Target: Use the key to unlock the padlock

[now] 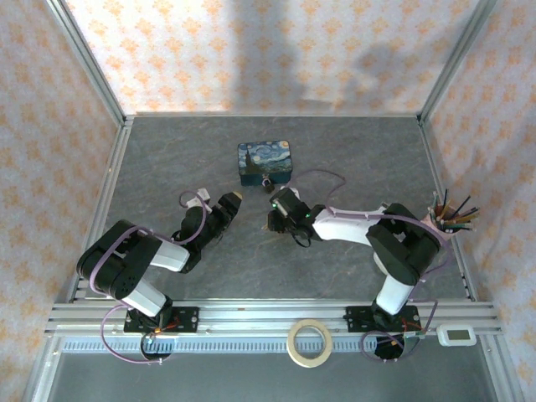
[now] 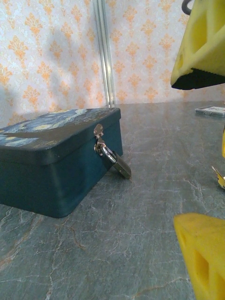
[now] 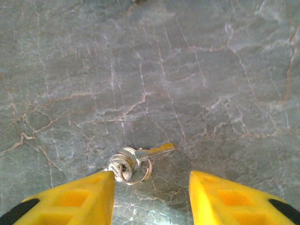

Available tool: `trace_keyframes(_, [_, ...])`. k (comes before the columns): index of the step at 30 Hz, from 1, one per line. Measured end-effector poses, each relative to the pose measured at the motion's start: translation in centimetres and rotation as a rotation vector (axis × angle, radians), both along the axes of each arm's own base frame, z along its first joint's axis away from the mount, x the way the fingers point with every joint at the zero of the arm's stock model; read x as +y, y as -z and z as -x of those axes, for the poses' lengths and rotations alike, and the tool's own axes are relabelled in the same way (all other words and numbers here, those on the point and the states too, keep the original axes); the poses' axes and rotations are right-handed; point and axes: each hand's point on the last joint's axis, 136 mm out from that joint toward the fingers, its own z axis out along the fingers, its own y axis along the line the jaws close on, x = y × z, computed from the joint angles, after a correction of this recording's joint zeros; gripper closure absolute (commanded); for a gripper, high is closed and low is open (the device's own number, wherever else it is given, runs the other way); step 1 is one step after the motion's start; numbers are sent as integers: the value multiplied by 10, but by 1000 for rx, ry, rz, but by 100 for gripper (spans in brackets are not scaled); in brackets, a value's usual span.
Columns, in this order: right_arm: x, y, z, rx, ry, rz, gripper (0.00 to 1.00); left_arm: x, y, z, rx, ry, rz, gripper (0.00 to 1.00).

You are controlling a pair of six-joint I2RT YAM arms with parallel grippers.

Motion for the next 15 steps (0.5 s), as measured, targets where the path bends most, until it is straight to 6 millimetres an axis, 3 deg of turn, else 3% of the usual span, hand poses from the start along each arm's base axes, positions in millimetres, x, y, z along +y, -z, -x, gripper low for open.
trace_keyframes(7, [20, -11, -3, -33, -18, 6, 52, 1, -1, 0, 0, -2, -3, 32])
trace_keyframes(15, [17, 11, -11, 0, 74, 60, 54, 3, -8, -1, -19, -16, 2, 32])
